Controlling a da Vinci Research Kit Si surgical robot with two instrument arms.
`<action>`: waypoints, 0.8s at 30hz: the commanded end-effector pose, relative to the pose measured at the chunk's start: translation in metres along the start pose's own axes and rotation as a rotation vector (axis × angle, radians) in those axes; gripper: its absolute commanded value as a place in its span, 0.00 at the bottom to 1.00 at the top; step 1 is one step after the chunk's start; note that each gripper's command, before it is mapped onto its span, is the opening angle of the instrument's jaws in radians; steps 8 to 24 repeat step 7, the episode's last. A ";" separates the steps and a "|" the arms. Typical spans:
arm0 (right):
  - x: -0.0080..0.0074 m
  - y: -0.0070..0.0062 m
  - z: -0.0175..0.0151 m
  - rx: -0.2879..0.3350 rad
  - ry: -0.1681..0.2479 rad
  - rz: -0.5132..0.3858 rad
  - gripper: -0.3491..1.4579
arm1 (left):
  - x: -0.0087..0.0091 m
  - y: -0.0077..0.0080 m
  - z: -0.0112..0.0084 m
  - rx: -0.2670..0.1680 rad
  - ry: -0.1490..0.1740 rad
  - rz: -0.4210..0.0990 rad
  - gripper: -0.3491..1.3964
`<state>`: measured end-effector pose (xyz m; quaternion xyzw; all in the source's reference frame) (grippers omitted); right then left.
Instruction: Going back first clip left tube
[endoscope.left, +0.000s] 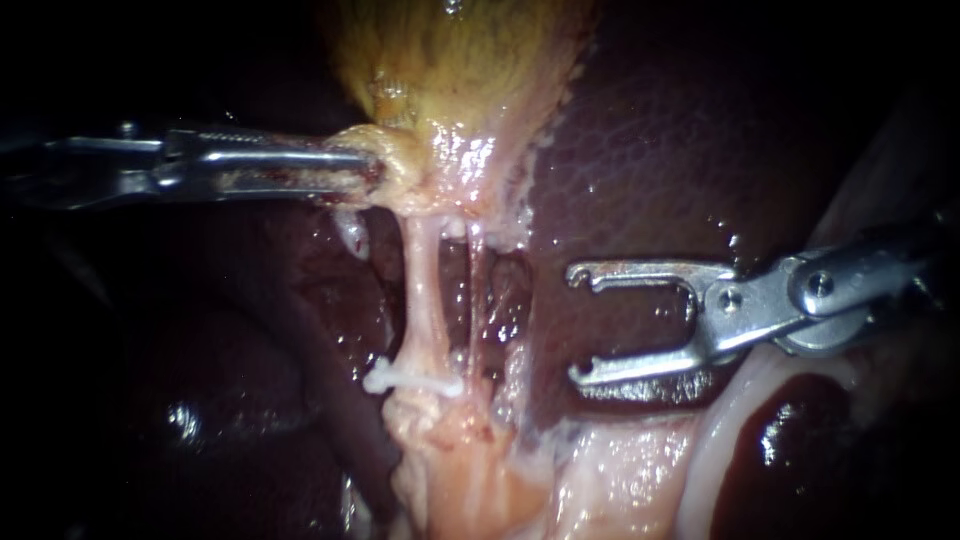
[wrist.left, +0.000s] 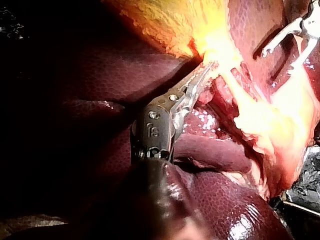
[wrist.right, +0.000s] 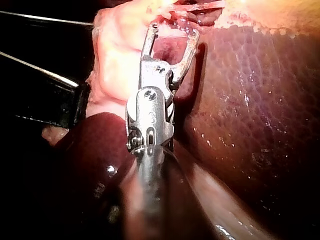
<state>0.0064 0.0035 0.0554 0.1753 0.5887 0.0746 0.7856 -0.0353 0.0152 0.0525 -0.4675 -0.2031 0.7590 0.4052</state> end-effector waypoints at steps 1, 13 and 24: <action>0.0000 0.0000 0.0000 0.000 0.000 -0.005 0.47 | 0.0000 0.0000 0.0000 -0.003 0.001 0.002 0.00; 0.0005 -0.0003 0.0002 0.013 0.003 -0.010 0.47 | -0.0001 0.0000 -0.0005 -0.006 -0.001 0.002 0.00; 0.0005 -0.0003 0.0002 0.013 0.003 -0.010 0.47 | -0.0001 0.0000 -0.0005 -0.006 -0.001 0.002 0.00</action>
